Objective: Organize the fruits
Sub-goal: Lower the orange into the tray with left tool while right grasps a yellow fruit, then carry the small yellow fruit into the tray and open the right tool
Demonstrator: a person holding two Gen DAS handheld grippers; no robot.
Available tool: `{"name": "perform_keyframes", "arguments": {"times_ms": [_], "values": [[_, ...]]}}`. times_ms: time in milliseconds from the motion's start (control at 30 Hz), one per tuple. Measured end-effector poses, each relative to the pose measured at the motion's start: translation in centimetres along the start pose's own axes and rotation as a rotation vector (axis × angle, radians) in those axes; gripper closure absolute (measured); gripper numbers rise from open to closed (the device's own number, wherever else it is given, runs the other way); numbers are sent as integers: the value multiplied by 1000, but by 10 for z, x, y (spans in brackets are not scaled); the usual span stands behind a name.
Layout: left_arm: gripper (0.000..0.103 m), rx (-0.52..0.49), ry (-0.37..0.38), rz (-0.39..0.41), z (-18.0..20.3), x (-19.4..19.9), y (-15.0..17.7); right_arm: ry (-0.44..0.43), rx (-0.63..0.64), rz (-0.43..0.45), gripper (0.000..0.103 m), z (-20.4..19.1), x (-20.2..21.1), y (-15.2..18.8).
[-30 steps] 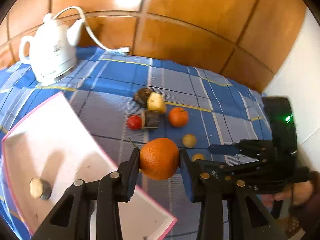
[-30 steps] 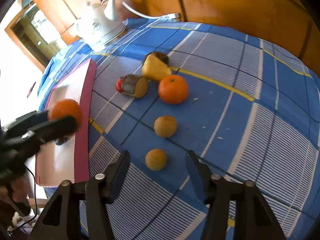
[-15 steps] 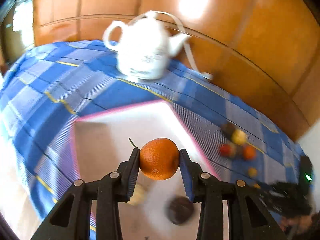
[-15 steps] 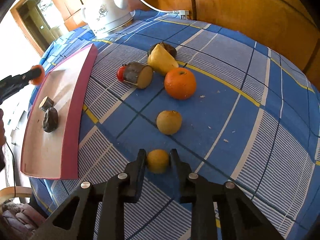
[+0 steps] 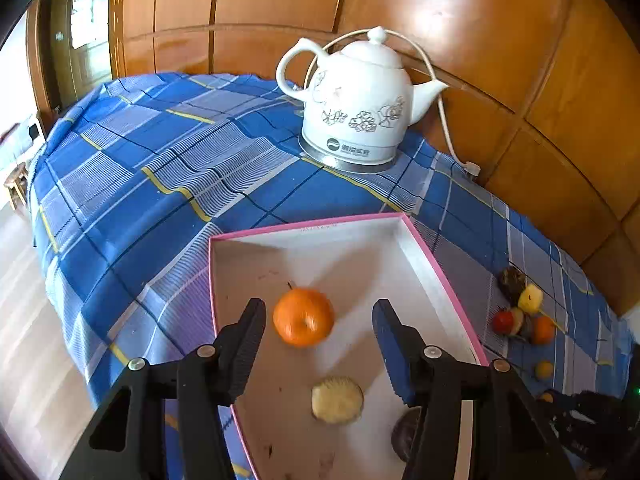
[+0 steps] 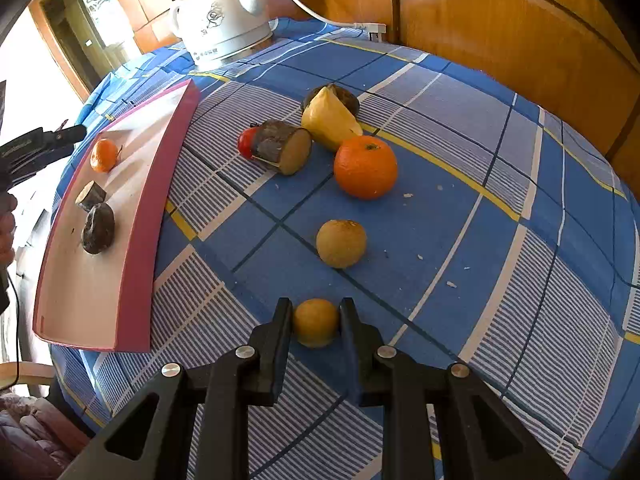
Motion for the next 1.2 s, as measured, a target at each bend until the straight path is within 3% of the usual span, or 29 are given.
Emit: {"name": "perform_keyframes", "arguments": {"times_ms": [400, 567, 900, 1200], "values": [[22, -104, -60, 160, 17, 61, 31, -3, 19, -6, 79, -6, 1, 2], [21, -137, -53, 188, 22, 74, 41, -23, 35, -7, 79, -11, 2, 3], [19, -160, -55, 173, 19, 75, 60, -69, 57, 21, 79, -22, 10, 1], [18, -108, -55, 137, -3, 65, 65, -114, 65, 35, 79, -42, 19, -7]]}}
Point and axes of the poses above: each gripper's, at about its wrist camera, not at the fingertips, and x roughly against the way its jaws point, z to its right, y to its underside, the point moved 8 cm from there along -x, roughly the way its jaws point, and after that the axes turned 13 degrees about -y, right-handed, at the moved point
